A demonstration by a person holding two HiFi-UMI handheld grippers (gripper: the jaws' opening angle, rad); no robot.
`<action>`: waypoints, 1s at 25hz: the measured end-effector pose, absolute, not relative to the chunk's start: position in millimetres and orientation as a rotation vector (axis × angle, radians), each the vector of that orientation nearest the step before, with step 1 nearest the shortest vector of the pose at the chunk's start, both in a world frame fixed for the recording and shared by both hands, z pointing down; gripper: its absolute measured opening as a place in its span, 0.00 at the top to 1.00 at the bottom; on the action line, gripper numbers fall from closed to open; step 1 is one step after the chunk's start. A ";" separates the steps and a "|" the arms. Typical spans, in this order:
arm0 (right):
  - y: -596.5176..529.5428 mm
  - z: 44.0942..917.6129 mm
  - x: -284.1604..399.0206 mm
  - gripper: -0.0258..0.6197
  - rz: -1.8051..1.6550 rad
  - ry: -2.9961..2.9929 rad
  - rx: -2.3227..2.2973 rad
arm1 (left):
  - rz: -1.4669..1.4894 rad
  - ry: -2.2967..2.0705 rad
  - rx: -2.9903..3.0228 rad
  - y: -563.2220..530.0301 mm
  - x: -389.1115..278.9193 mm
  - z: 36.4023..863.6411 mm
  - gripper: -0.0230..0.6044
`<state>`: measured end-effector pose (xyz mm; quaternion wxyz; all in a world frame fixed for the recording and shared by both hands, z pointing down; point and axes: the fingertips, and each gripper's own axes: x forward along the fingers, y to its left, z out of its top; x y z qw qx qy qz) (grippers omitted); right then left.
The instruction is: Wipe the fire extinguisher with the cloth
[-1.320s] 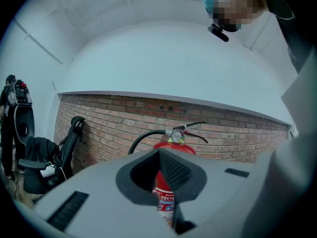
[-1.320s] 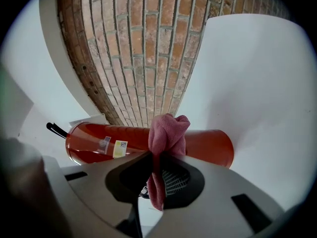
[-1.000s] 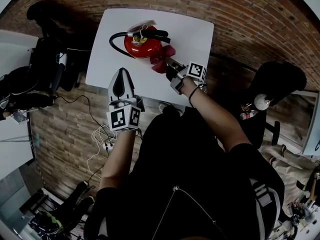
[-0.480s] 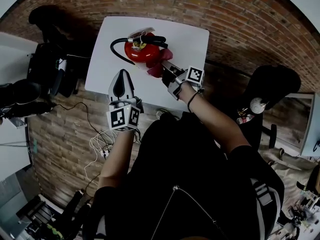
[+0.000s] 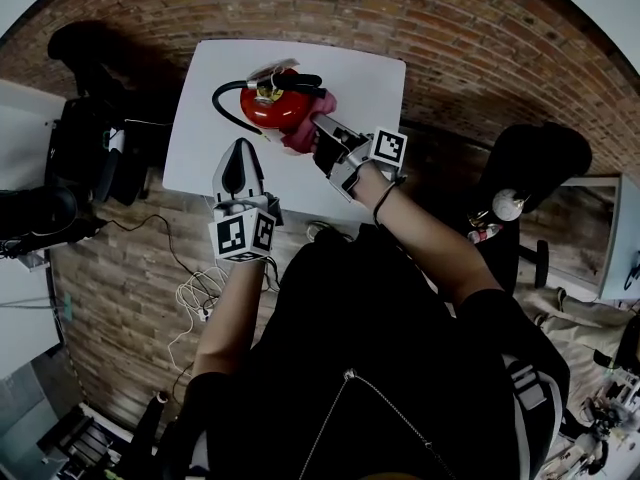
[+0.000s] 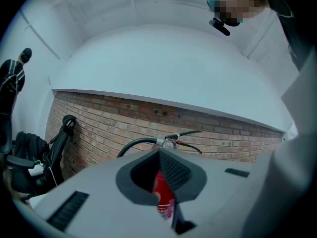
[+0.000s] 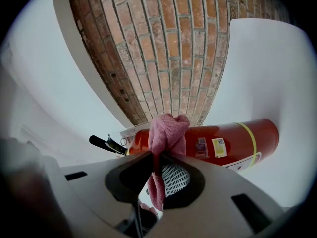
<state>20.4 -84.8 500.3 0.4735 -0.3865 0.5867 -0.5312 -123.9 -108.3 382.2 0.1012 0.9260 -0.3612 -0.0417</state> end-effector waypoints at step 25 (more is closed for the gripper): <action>-45.0 442.5 58.9 0.85 -1.064 1.921 -1.309 | -0.185 -1.136 2.684 -126.3 -125.1 383.2 0.95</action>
